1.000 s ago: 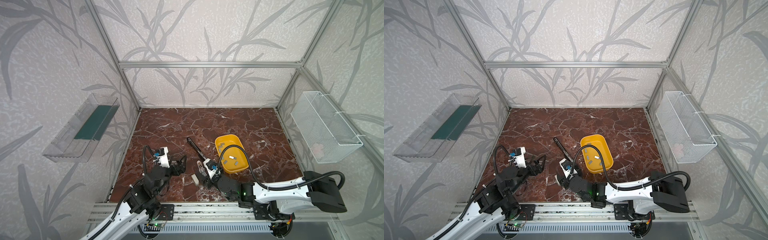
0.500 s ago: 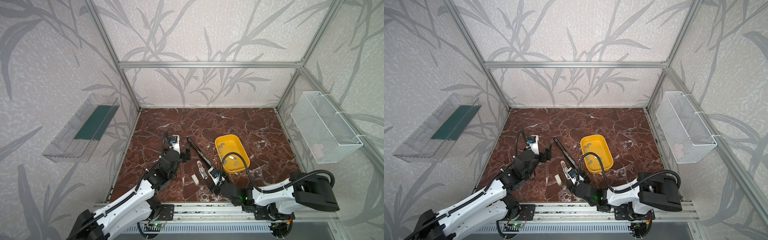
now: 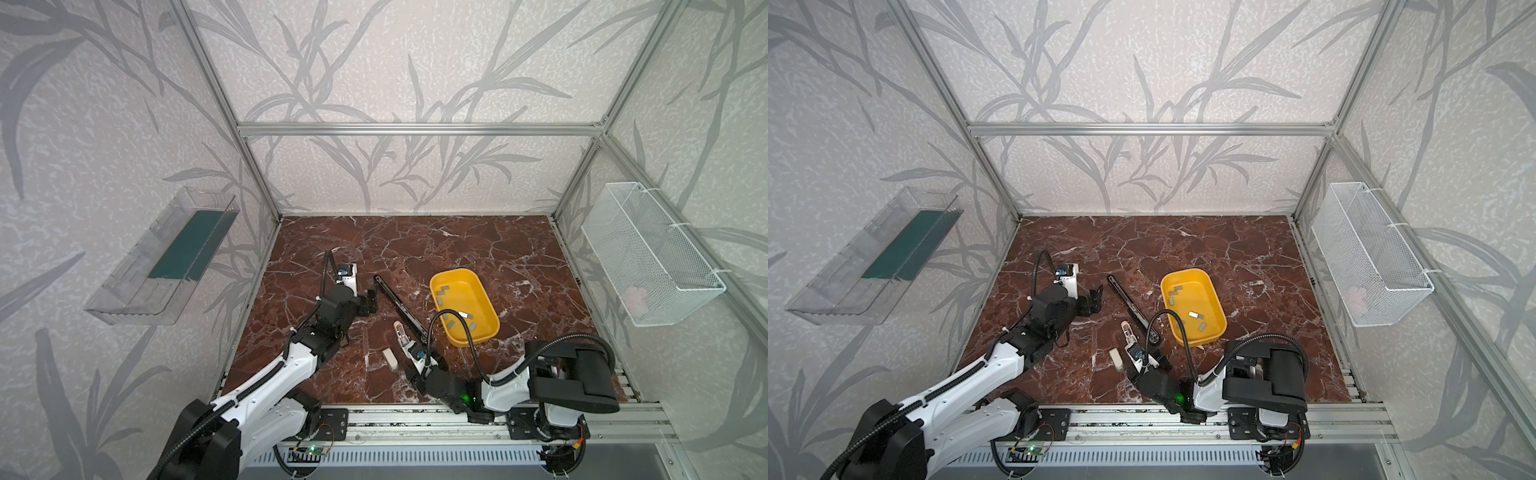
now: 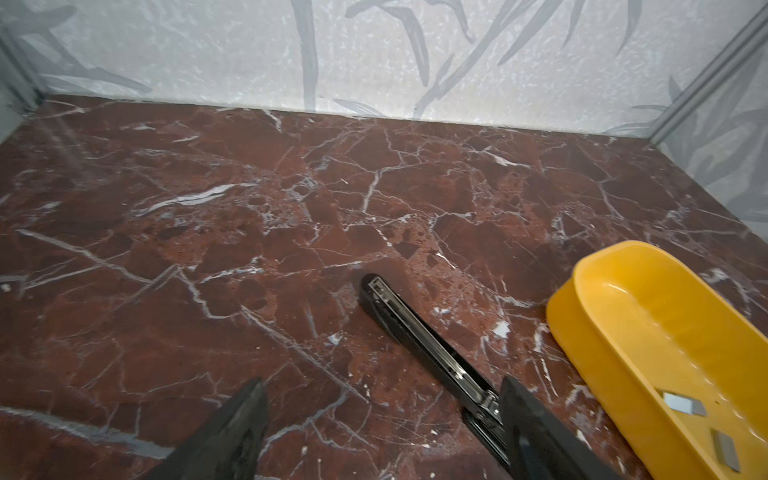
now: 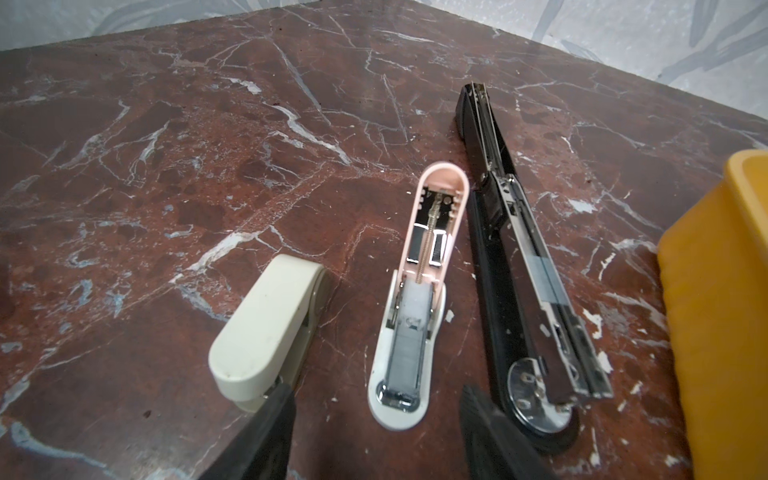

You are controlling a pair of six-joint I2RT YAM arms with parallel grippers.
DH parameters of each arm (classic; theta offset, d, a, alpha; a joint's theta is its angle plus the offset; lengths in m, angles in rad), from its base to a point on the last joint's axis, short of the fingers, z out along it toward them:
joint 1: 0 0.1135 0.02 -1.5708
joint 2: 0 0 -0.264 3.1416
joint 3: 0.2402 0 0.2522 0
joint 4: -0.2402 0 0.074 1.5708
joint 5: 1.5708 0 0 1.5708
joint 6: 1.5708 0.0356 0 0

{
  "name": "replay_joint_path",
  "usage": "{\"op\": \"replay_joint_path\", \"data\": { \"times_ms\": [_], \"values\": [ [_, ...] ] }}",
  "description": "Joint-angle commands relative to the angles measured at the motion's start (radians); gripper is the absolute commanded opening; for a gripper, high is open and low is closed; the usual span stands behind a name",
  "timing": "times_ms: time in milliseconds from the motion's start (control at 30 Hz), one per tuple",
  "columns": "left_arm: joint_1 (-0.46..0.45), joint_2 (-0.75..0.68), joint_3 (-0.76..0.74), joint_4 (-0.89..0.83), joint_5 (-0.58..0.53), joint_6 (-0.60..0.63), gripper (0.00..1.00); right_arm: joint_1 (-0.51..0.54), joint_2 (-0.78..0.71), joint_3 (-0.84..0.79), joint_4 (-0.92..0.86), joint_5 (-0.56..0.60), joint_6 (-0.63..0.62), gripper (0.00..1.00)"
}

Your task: Load the staples into the stapler

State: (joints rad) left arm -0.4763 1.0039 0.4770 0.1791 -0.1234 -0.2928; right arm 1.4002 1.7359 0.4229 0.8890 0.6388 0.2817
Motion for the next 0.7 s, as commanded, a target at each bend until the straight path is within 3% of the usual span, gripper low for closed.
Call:
{"op": "replay_joint_path", "data": {
  "times_ms": [0, 167, 500, 667],
  "values": [
    [0.002, -0.019, 0.044, 0.000, 0.097, -0.005, 0.87, -0.003, 0.009, 0.024, -0.009, 0.079, 0.049, 0.61],
    [0.001, -0.021, 0.060, -0.034, 0.087, 0.006, 0.86, -0.004, 0.051, 0.097, -0.115, 0.084, 0.069, 0.57],
    [0.002, -0.034, 0.056, -0.035, 0.082, 0.014, 0.86, -0.004, 0.083, 0.094, -0.117, 0.143, 0.101, 0.56],
    [0.002, -0.013, 0.065, -0.038, 0.088, 0.020, 0.86, -0.031, 0.093, 0.084, -0.102, 0.097, 0.130, 0.53]
  ]
}}
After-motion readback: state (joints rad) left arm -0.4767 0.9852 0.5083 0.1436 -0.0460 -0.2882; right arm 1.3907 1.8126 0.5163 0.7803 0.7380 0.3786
